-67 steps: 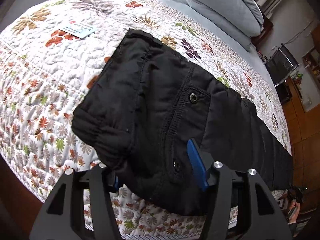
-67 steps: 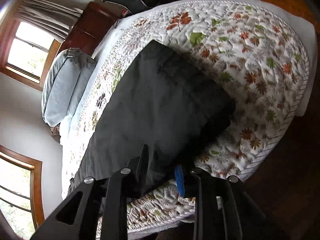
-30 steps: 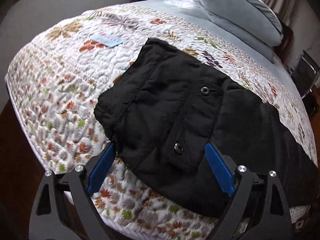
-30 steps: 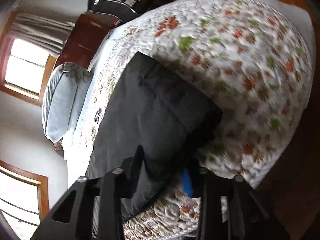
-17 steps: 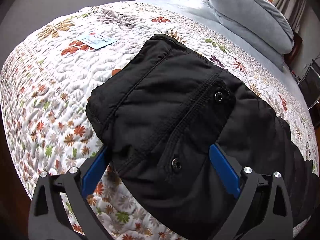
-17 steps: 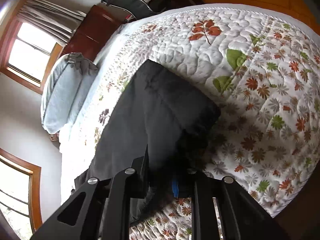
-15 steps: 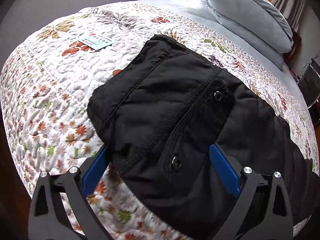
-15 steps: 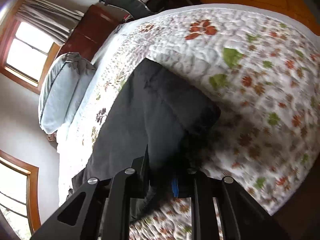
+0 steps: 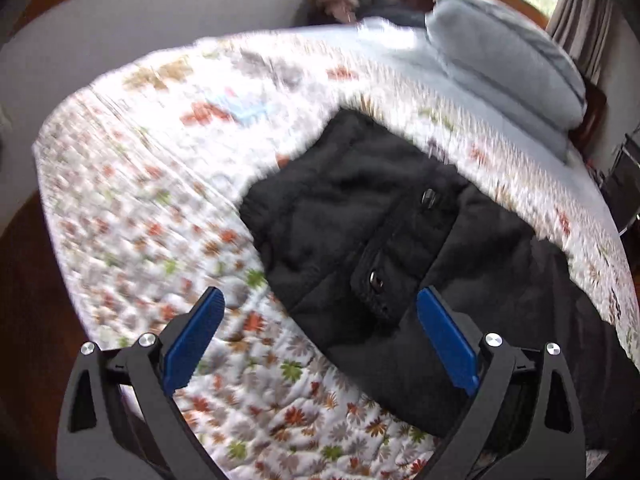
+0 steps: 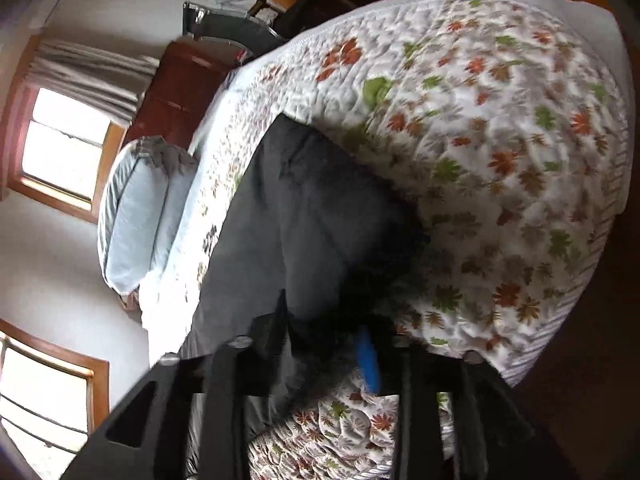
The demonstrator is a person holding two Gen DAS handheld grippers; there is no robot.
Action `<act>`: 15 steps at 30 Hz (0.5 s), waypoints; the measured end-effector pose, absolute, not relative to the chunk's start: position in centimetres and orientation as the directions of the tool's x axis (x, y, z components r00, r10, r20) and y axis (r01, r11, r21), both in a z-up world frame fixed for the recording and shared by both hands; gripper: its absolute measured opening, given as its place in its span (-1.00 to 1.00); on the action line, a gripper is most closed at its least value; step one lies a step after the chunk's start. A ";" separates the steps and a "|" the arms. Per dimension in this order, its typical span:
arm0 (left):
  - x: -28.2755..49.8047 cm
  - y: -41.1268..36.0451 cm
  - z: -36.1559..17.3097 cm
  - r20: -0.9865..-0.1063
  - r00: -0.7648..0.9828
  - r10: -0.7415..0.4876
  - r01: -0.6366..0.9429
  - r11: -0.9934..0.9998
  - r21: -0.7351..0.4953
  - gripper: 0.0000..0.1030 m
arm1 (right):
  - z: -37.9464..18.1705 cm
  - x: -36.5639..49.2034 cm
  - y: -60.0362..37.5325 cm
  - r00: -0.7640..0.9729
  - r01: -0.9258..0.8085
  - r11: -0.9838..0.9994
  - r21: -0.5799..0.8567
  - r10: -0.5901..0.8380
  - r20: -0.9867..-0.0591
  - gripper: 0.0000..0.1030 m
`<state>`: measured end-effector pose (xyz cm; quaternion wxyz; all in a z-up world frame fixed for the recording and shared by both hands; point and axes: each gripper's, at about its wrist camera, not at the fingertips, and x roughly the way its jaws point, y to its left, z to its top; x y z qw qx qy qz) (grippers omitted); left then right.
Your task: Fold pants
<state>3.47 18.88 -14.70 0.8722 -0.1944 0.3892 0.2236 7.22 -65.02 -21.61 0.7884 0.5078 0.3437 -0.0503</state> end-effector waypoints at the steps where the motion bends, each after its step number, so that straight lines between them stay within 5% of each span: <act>1: 3.1 18.7 -14.0 -0.748 0.614 0.250 -0.541 0.824 -0.169 0.88 | -21.7 7.1 -65.2 0.764 0.429 0.467 0.773 0.269 -0.587 -0.09; 6: 3.1 16.8 -12.2 -0.718 0.671 0.184 -0.458 0.865 -0.206 0.90 | -21.8 7.2 -65.5 0.781 0.397 0.456 0.796 0.287 -0.555 0.11; 11: 4.9 15.6 -13.8 -0.745 0.653 0.136 -0.417 0.886 -0.204 0.90 | -21.9 8.1 -64.6 0.791 0.353 0.443 0.824 0.330 -0.516 0.12; 15: 6.2 15.1 -16.3 -0.786 0.602 0.138 -0.429 0.887 -0.173 0.90 | -21.5 8.8 -63.9 0.793 0.337 0.472 0.814 0.323 -0.516 -0.31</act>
